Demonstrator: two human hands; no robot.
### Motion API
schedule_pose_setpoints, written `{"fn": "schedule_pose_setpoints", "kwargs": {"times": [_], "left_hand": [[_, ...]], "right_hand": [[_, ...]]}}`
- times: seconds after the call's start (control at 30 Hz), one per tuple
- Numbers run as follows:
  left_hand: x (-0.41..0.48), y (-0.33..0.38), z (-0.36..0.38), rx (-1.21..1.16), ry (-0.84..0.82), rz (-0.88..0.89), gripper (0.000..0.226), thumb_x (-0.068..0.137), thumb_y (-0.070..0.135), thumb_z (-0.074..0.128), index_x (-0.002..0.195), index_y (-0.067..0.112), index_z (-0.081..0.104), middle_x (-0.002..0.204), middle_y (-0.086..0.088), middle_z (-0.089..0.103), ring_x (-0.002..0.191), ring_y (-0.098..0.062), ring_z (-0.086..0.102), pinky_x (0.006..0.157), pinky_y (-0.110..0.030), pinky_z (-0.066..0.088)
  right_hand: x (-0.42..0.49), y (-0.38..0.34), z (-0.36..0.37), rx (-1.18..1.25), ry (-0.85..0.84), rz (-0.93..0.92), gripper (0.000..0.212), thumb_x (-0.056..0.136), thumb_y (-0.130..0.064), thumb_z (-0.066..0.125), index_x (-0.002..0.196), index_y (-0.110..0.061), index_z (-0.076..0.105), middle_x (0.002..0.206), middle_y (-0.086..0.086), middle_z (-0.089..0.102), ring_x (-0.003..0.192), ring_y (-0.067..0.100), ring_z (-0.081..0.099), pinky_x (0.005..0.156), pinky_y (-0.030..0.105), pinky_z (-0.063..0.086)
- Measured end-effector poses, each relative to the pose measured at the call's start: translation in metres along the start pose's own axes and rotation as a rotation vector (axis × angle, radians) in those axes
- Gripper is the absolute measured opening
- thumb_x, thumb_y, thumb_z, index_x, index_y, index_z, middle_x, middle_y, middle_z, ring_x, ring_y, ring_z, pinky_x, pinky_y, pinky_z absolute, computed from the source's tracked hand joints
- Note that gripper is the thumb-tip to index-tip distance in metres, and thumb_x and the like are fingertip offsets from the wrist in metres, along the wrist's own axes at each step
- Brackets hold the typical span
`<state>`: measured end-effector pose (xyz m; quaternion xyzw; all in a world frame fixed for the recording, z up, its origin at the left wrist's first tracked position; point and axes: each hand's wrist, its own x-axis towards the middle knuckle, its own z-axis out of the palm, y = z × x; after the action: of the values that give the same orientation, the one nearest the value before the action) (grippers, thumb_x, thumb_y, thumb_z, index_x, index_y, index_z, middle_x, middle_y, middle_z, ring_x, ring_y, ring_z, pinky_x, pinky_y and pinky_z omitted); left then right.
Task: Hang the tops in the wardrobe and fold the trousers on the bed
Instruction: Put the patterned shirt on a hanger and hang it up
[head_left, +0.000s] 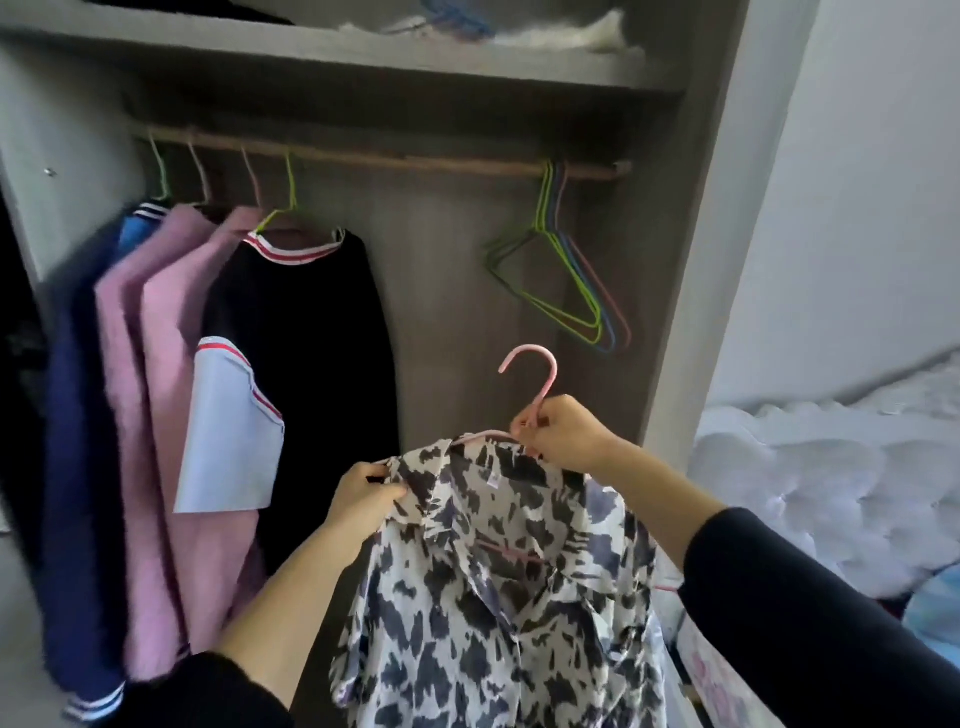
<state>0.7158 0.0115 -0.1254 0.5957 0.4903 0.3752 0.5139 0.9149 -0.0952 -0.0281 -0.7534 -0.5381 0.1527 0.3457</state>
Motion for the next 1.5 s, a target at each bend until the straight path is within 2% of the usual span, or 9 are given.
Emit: {"fn": "schedule_pose_setpoints", "kwargs": {"times": [0.23,0.37,0.47,0.73,0.93,1.07,1.17,1.37,1.5], "left_hand": [[0.088,0.062,0.001,0.275,0.07,0.258,0.044,0.089,0.011,0.058,0.13,0.01,0.042,0.104,-0.005,0.059,0.076,-0.017,0.06,0.058,-0.024,0.047],[0.143,0.113,-0.009,0.37,-0.011,0.394,0.037,0.087,0.014,0.06,0.122,0.013,0.051,0.108,-0.001,0.056,0.073,-0.008,0.055,0.066,-0.024,0.045],[0.181,0.15,-0.027,0.486,-0.032,0.538,0.034,0.085,0.015,0.061,0.118,0.014,0.056,0.121,-0.009,0.053,0.098,-0.021,0.056,0.081,-0.025,0.042],[0.262,0.235,-0.088,0.721,0.202,0.833,0.048,0.084,0.017,0.062,0.129,0.014,0.046,0.133,-0.015,0.038,0.127,-0.032,0.032,0.104,-0.039,0.031],[0.307,0.29,-0.127,0.771,0.375,0.929,0.073,0.082,0.016,0.064,0.145,0.017,0.028,0.148,-0.011,0.022,0.141,-0.032,0.014,0.112,-0.045,0.027],[0.331,0.295,-0.138,0.902,0.415,0.957,0.083,0.082,0.017,0.064,0.151,0.021,0.019,0.153,-0.008,0.019,0.142,-0.029,0.015,0.119,-0.037,0.015],[0.338,0.293,-0.14,0.913,0.419,0.967,0.085,0.083,0.012,0.061,0.152,0.025,0.014,0.157,-0.003,0.016,0.145,-0.024,0.01,0.12,-0.035,0.013],[0.336,0.293,-0.137,0.875,0.421,0.985,0.082,0.084,0.008,0.057,0.152,0.024,0.016,0.158,-0.001,0.015,0.147,-0.023,0.008,0.118,-0.033,0.014],[0.335,0.293,-0.137,0.859,0.412,0.984,0.075,0.088,0.007,0.051,0.152,0.023,0.016,0.159,-0.001,0.014,0.147,-0.022,0.006,0.118,-0.032,0.011]], "right_hand": [[0.075,-0.055,-0.007,-0.187,0.12,-0.094,0.016,0.089,-0.014,0.057,0.092,-0.005,0.071,0.094,0.011,0.071,0.091,0.027,0.064,0.083,0.036,0.051],[0.126,-0.091,-0.014,-0.263,0.199,-0.097,0.012,0.088,-0.014,0.06,0.085,-0.007,0.07,0.087,0.012,0.07,0.084,0.028,0.066,0.067,0.033,0.049],[0.163,-0.119,-0.015,-0.272,0.261,-0.098,0.011,0.087,-0.021,0.068,0.084,-0.01,0.069,0.086,0.009,0.068,0.08,0.025,0.064,0.067,0.033,0.049],[0.259,-0.19,-0.019,-0.24,0.45,-0.15,0.008,0.087,-0.011,0.064,0.087,-0.005,0.069,0.089,0.011,0.068,0.082,0.027,0.065,0.076,0.041,0.056],[0.321,-0.232,-0.018,-0.112,0.509,-0.194,0.012,0.088,-0.008,0.059,0.099,-0.006,0.065,0.083,0.007,0.062,0.071,0.02,0.06,0.055,0.024,0.041],[0.354,-0.245,0.007,-0.13,0.487,-0.208,0.014,0.092,-0.015,0.059,0.102,-0.008,0.063,0.087,0.006,0.061,0.077,0.021,0.06,0.06,0.024,0.042],[0.368,-0.245,0.028,-0.125,0.455,-0.209,0.012,0.092,-0.017,0.059,0.084,-0.008,0.061,0.075,0.002,0.056,0.064,0.015,0.052,0.052,0.019,0.037],[0.38,-0.235,0.058,-0.005,0.422,-0.212,0.016,0.089,-0.018,0.064,0.078,-0.007,0.066,0.077,0.009,0.067,0.073,0.023,0.066,0.055,0.021,0.044],[0.376,-0.235,0.061,0.124,0.338,-0.259,0.019,0.094,-0.019,0.059,0.097,-0.004,0.069,0.084,0.01,0.071,0.072,0.018,0.066,0.056,0.014,0.045]]}}
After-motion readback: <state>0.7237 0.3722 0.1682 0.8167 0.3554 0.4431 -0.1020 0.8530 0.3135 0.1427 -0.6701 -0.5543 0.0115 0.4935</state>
